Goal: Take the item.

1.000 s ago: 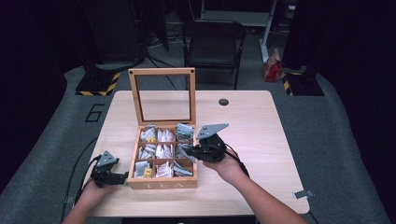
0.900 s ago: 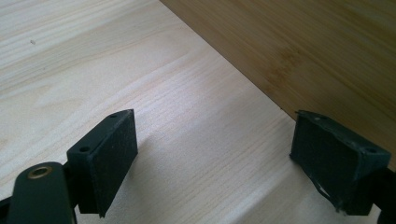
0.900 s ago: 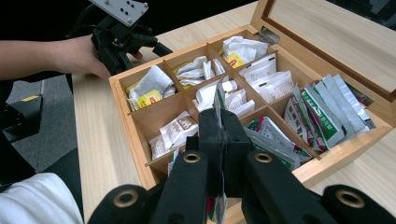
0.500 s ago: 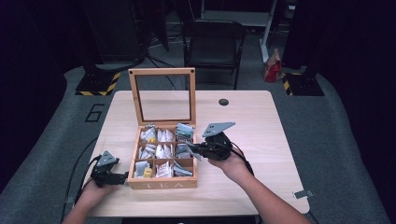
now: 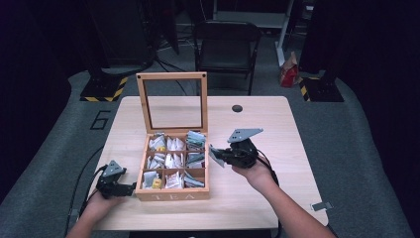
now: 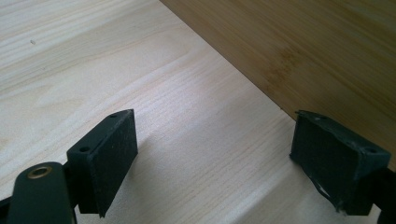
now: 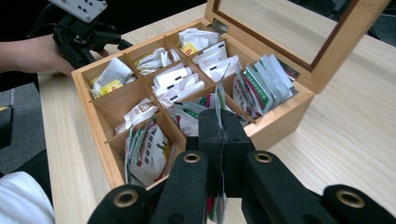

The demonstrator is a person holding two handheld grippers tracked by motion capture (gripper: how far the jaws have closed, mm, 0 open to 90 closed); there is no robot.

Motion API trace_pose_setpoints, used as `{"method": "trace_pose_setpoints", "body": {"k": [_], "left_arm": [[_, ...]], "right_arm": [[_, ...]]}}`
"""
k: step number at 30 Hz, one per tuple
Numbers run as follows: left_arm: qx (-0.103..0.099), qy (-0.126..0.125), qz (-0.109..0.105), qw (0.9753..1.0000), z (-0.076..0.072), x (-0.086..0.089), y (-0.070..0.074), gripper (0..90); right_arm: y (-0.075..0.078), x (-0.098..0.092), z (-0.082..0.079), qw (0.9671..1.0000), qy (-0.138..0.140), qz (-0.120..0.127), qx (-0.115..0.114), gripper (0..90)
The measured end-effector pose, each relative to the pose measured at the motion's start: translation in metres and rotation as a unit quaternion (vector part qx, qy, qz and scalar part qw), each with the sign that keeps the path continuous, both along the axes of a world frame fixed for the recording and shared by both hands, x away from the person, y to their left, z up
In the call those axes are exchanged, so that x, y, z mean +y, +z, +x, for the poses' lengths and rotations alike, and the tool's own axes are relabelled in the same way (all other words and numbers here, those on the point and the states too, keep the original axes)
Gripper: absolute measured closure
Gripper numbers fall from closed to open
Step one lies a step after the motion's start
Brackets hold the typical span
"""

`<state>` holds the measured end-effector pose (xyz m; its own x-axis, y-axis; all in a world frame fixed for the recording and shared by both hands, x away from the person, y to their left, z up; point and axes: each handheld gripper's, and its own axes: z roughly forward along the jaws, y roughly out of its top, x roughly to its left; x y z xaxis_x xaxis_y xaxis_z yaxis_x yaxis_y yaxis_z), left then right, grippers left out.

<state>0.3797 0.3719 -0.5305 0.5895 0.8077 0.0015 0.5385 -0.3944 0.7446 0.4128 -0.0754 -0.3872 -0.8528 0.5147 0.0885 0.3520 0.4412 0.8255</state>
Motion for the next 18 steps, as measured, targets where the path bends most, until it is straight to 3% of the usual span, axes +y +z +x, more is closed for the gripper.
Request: {"method": "trace_pose_setpoints", "body": {"k": [18], "left_arm": [[0.001, -0.003, 0.005, 1.0, 0.0, 0.001, 0.0, 14.1]], "right_arm": [[-0.001, -0.032, 0.003, 0.9993, -0.038, 0.003, -0.004, 89.5]]}}
